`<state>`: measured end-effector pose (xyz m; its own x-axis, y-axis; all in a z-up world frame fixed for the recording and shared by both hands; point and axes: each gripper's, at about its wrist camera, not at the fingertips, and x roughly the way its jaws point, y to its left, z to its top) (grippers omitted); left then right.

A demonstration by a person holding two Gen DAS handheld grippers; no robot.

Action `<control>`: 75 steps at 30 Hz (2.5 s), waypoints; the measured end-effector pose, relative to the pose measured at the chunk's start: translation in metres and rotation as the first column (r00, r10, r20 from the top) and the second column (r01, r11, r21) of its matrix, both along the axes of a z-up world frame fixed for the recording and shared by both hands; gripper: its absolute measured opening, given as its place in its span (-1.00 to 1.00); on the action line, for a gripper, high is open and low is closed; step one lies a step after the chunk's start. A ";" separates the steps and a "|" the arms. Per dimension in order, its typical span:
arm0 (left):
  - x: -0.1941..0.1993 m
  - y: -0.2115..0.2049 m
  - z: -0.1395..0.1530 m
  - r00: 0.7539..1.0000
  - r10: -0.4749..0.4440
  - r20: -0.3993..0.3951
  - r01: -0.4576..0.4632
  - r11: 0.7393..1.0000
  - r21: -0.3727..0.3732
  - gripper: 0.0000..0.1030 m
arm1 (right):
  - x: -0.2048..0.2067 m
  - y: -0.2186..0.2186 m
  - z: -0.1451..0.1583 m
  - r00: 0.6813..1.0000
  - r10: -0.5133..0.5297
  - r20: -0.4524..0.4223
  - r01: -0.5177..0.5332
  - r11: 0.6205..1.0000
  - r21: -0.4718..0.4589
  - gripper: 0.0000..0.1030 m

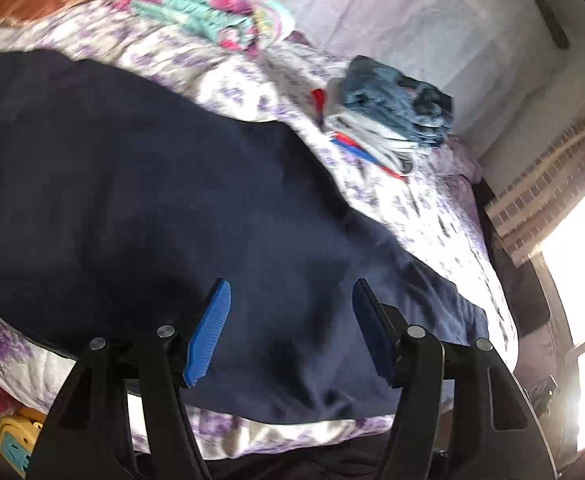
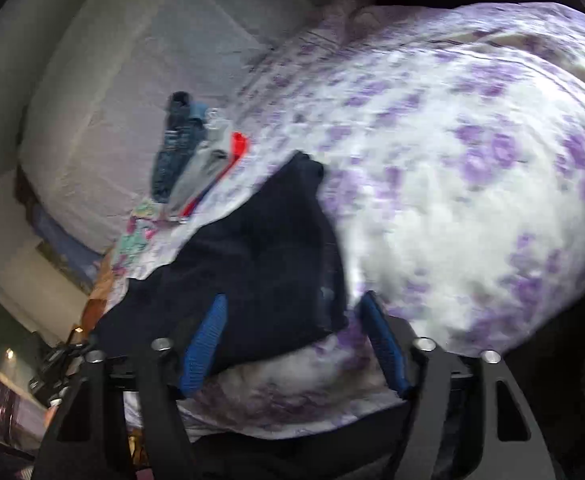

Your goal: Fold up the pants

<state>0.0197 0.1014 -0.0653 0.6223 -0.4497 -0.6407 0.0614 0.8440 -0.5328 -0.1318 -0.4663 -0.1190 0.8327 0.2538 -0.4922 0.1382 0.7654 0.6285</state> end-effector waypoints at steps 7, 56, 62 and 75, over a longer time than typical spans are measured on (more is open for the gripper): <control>-0.010 0.010 0.003 1.000 0.002 0.020 -0.002 1.000 0.008 0.21 | 0.031 0.043 0.076 0.972 0.162 0.171 -0.143 0.983 -0.119 -0.65; -0.045 0.062 0.001 0.991 0.117 0.062 -0.116 0.993 -0.024 0.34 | 0.113 0.351 0.050 0.594 0.786 -0.168 -0.704 0.408 -0.582 -0.42; -0.045 0.062 0.000 0.991 0.120 0.062 -0.119 0.993 -0.023 0.34 | 0.103 0.358 0.050 0.570 0.800 -0.186 -0.696 0.351 -0.627 -0.16; -0.045 0.064 0.000 0.992 0.114 0.060 -0.112 0.993 -0.034 0.34 | 0.118 0.357 0.051 0.576 0.780 -0.247 -0.741 0.369 -0.561 -0.20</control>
<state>-0.0251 0.1651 -0.0649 0.7084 -0.3932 -0.5861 0.0004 0.8307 -0.5567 -0.0138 -0.1092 -0.0678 0.4618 0.4939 -0.7368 -0.7050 0.7085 0.0331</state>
